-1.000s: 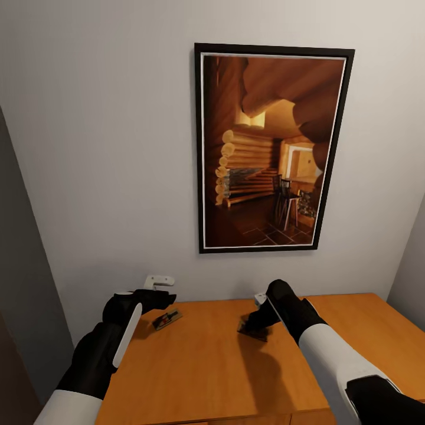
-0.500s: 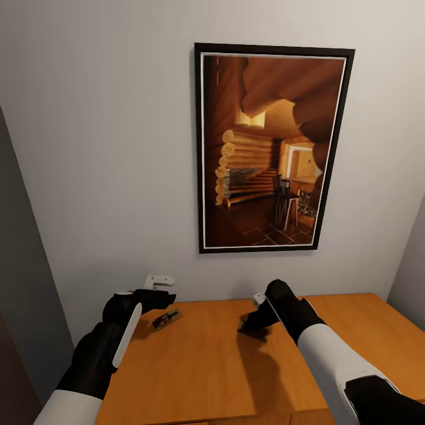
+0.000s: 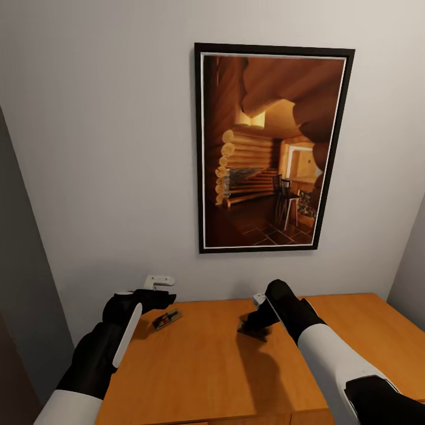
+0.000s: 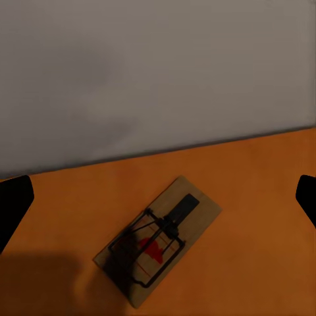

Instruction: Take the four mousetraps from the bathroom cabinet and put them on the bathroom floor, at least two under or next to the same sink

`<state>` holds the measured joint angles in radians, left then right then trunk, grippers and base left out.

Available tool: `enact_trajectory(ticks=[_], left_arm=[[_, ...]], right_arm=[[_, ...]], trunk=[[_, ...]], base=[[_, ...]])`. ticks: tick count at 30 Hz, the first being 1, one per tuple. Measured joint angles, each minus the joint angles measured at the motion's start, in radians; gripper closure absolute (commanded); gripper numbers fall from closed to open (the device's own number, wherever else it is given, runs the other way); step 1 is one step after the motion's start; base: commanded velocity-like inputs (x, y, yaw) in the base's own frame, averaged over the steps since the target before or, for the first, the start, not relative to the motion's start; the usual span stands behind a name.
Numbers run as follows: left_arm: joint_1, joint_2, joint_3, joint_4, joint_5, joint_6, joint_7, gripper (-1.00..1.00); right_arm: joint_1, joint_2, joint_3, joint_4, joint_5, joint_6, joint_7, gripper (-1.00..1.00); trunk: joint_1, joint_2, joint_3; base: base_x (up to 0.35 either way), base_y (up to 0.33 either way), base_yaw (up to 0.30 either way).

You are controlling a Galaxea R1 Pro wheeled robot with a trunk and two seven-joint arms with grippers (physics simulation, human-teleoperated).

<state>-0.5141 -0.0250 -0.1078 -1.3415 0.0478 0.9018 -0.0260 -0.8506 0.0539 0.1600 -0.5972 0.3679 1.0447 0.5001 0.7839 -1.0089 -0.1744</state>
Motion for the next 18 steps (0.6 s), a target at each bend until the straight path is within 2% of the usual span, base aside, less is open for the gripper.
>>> enact_trajectory(ticks=[18], left_arm=[[0.0, -0.001, 0.0, 0.0, 0.0, 0.0, 0.0, -1.0]], right_arm=[[0.0, 0.001, -0.001, 0.0, 0.003, 0.0, 0.0, -1.0]], trunk=[[0.0, 0.0, 0.0]], base=[[0.0, 0.0, 0.0]])
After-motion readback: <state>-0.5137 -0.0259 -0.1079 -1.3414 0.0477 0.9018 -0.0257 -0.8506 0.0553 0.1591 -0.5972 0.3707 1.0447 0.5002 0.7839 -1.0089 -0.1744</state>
